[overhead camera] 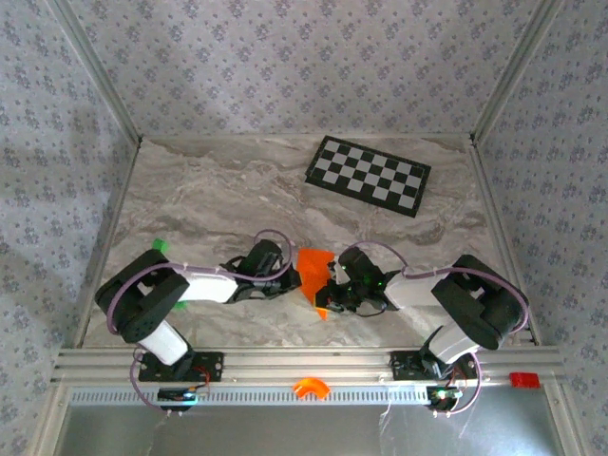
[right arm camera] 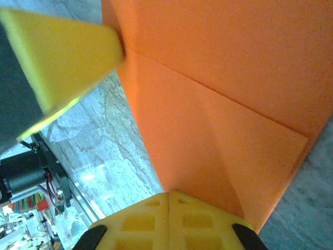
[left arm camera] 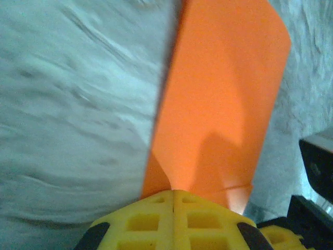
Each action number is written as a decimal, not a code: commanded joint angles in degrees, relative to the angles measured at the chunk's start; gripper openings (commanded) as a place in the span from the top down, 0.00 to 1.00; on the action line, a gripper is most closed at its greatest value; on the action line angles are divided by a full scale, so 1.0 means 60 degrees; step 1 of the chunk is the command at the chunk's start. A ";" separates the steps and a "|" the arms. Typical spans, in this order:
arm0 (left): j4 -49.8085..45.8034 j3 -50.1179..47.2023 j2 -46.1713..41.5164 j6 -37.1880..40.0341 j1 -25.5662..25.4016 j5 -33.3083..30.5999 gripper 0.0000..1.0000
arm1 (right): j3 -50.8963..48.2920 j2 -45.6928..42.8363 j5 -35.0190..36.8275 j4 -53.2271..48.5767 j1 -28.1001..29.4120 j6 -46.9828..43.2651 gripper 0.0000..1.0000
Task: Fold a paper plane with a square sheet of paper (pick it up from the middle)
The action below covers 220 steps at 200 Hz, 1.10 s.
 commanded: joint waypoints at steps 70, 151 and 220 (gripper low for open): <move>-0.1717 0.0459 -0.0666 0.0567 0.0970 -0.0121 0.96 | -0.0518 0.0580 0.0451 -0.2089 -0.0077 -0.0330 1.00; -0.0804 0.1072 -0.0235 0.1251 -0.0259 0.0791 0.93 | -0.0002 0.0385 0.0045 -0.3091 -0.0628 -0.1194 1.00; -0.0146 0.0208 0.1060 0.0596 -0.0425 0.0040 0.97 | 0.0611 -0.0054 -0.0303 -0.3153 -0.0561 -0.1247 1.00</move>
